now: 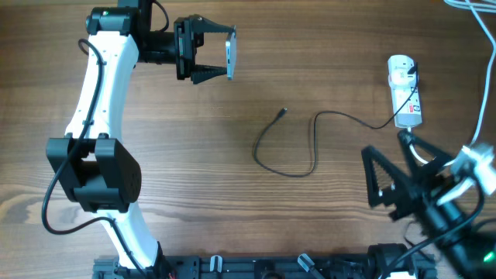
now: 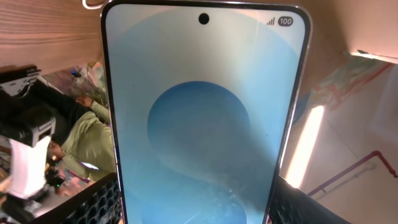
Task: Plug charger to phone and switch on socket
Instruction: 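Swing the right gripper over to the phone held by the left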
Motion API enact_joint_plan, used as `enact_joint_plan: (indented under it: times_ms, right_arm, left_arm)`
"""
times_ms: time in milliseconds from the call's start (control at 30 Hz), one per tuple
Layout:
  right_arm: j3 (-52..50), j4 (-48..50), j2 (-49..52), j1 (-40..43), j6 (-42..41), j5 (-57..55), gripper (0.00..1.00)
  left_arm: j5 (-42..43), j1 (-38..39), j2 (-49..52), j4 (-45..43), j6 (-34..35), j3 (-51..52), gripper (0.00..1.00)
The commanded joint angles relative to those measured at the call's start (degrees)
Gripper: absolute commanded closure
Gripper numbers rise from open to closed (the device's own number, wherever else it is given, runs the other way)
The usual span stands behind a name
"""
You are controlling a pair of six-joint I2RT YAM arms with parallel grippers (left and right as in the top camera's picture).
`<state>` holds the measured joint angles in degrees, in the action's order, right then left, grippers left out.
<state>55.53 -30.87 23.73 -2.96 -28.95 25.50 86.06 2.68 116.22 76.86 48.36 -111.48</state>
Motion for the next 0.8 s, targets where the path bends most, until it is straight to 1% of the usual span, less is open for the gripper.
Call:
enact_joint_plan:
  times_ms: [0, 33, 67, 100, 133, 167, 233, 267, 300, 367, 400, 433, 467, 567, 633, 700, 767]
  right_arm:
    - [21.05, -20.68, 18.49, -0.20, 16.81, 2.08, 0.00]
    - [24.28, -23.32, 22.01, -0.20, 16.06, 5.25, 0.00]
    - [26.75, -23.67, 26.36, -0.20, 14.08, 13.18, 0.00]
    - [27.28, -21.75, 29.59, -0.31, 14.64, 22.12, 0.00]
    - [27.63, -21.81, 32.06, -1.07, 16.24, 25.22, 0.01]
    - [28.15, -23.54, 34.45, -2.95, 16.87, 22.60, 0.01]
    - [29.31, -27.78, 37.70, -7.61, 16.48, 12.17, 0.01]
    - [31.47, -32.96, 42.16, -14.60, 13.66, -1.18, 0.01]
    - [32.83, -35.12, 44.63, -18.12, 12.07, -7.41, 0.01]
    - [37.62, -40.24, 51.82, -27.45, 6.05, -23.37, 0.00]
    - [40.79, -42.16, 55.28, -31.50, 3.50, -28.96, 0.00]
    - [44.13, -42.45, 58.40, -35.56, 2.95, -31.76, 0.00]
    - [46.53, -41.40, 60.46, -38.40, 2.32, -32.26, 0.01]
    - [48.92, -33.29, 63.98, -43.85, -1.09, -35.19, 0.00]
    - [48.92, -30.49, 65.46, -45.59, -4.39, -40.24, 0.01]
    - [48.92, -27.21, 67.69, -45.83, -5.18, -40.26, 0.01]
    - [48.92, -26.38, 70.01, -45.83, -8.48, -41.22, 0.01]
  left_arm:
    - [0.98, -0.07, -2.23, 0.11, 0.11, -0.17, 0.28]
    - [0.87, -0.07, -2.23, 0.11, 0.11, -0.17, 0.28]
    - [0.87, -0.07, -2.23, 0.11, 0.11, -0.17, 0.28]
    - [0.42, -0.07, -2.23, 0.11, 0.11, -0.17, 0.28]
    - [-0.44, -0.07, -2.23, 0.11, 0.11, -0.17, 0.28]
    - [-1.92, -0.07, -2.23, 0.11, 0.11, -0.17, 0.28]
    - [-3.52, -0.07, -2.23, 0.11, 0.11, -0.17, 0.28]
    - [-4.85, -0.07, -2.23, 0.11, 0.11, -0.17, 0.28]
    - [-5.86, -0.07, -2.23, 0.11, 0.13, -0.17, 0.28]
    - [-8.68, 0.04, -2.23, 0.11, 0.13, -0.17, 0.28]
    - [-10.47, 0.11, -2.23, 0.11, 0.13, -0.17, 0.28]
    - [-12.81, 0.09, -2.23, 0.11, 0.13, -0.17, 0.28]
    - [-14.40, 0.09, -2.23, 0.11, 0.13, -0.15, 0.28]
    - [-18.49, 0.11, -2.23, 0.11, 0.13, -0.15, 0.28]
    - [-20.74, 0.31, -2.23, 0.11, 0.13, -0.15, 0.28]
    - [-23.50, 1.16, -2.23, 0.07, 0.13, -0.15, 0.28]
    - [-23.63, 2.38, -2.23, -1.03, 0.13, -0.15, 0.28]
